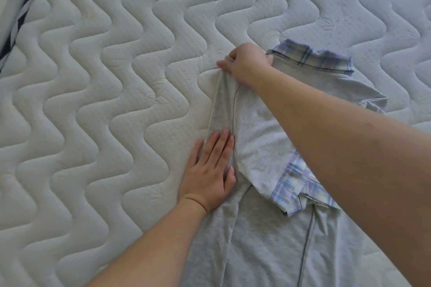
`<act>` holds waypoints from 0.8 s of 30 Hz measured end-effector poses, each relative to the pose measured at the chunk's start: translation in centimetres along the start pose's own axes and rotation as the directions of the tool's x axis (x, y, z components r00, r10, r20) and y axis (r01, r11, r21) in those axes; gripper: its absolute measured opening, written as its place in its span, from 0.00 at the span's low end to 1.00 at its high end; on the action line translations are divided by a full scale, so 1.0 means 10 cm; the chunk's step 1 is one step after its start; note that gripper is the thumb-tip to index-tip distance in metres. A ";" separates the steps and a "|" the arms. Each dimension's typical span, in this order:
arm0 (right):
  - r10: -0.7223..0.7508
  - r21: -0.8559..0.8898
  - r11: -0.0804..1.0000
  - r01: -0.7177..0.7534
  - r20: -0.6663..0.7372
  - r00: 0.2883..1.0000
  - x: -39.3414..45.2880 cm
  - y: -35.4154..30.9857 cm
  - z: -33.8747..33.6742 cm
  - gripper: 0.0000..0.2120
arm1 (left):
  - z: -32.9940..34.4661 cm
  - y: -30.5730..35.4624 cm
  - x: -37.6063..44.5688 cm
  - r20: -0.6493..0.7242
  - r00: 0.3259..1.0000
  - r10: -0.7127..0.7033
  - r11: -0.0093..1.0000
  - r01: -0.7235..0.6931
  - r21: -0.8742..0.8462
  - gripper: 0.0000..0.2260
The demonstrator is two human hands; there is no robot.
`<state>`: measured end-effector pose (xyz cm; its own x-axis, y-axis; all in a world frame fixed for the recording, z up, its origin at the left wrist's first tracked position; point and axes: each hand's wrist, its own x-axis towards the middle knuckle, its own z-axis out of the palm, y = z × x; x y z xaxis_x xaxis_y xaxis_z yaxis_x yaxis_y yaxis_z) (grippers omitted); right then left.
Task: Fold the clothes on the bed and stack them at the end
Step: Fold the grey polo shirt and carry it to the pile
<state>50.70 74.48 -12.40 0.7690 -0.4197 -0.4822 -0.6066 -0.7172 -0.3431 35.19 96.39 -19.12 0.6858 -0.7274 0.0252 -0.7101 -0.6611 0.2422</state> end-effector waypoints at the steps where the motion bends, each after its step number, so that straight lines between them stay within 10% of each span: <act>1: -0.009 0.029 1.000 0.010 -0.037 0.999 -0.05 0.04 0.01 0.13 | 0.00 0.00 0.00 -0.007 1.000 0.003 1.000 -0.003 -0.003 0.29; 5: 0.019 0.281 0.959 0.031 -0.174 0.985 -0.38 0.33 -0.10 0.07 | 0.02 -0.02 0.00 -0.019 0.999 0.033 0.999 -0.033 -0.003 0.28; 14: 0.402 -0.162 0.900 -0.404 -0.049 0.914 -1.45 1.31 -0.11 0.34 | 0.07 -0.05 0.00 -0.032 0.997 0.075 0.997 -0.074 0.030 0.26; 17: 0.481 -0.012 0.876 -0.481 -0.039 0.876 -1.64 1.37 -0.04 0.25 | 0.05 -0.05 0.00 0.009 0.998 0.065 0.997 -0.065 0.034 0.28; 21: 0.359 0.516 0.846 -0.135 -0.364 0.859 -1.93 1.18 0.07 0.11 | 0.02 -0.02 0.02 0.064 0.998 0.014 0.999 -0.017 0.040 0.33; 24: 0.124 0.378 0.918 0.121 -0.563 0.817 -2.15 0.91 0.26 0.13 | 0.00 -0.02 0.02 0.078 0.997 0.004 1.000 -0.006 0.030 0.33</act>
<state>28.08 78.42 -7.28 0.6665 -0.7453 0.0174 -0.5403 -0.4990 -0.6775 35.46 96.32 -19.18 0.6683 -0.7422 -0.0493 -0.7190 -0.6616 0.2131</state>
